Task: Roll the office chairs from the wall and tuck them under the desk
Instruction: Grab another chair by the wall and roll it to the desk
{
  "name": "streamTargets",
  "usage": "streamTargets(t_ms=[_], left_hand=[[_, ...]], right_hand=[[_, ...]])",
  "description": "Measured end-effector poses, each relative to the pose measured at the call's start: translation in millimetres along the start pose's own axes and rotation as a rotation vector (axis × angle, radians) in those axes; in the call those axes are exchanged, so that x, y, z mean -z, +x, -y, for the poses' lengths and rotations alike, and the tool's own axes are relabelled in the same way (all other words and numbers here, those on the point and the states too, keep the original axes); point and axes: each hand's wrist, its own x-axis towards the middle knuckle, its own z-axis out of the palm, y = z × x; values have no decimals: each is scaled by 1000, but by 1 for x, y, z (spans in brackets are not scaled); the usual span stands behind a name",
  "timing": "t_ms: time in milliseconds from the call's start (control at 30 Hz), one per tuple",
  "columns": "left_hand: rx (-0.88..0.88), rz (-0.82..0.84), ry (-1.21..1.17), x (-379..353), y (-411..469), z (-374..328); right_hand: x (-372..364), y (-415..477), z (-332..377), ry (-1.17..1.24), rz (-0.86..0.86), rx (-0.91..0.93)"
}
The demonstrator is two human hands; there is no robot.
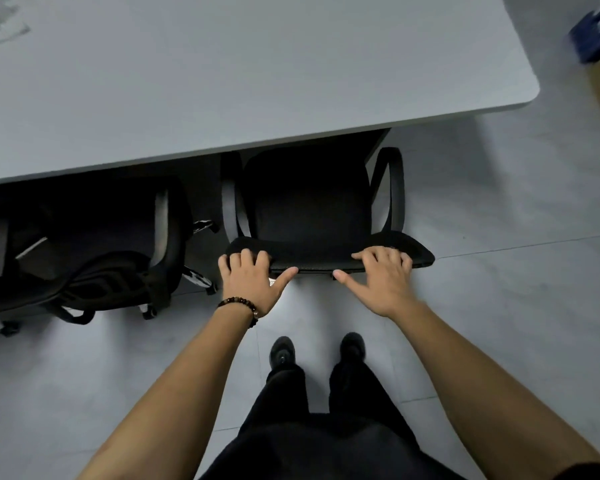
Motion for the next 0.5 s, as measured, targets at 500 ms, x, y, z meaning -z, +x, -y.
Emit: streamTargets(t_ms=[500], left_hand=[[-19, -71, -8, -15, -34, -17]], right_hand=[[-2, -26, -14, 39, 47, -44]])
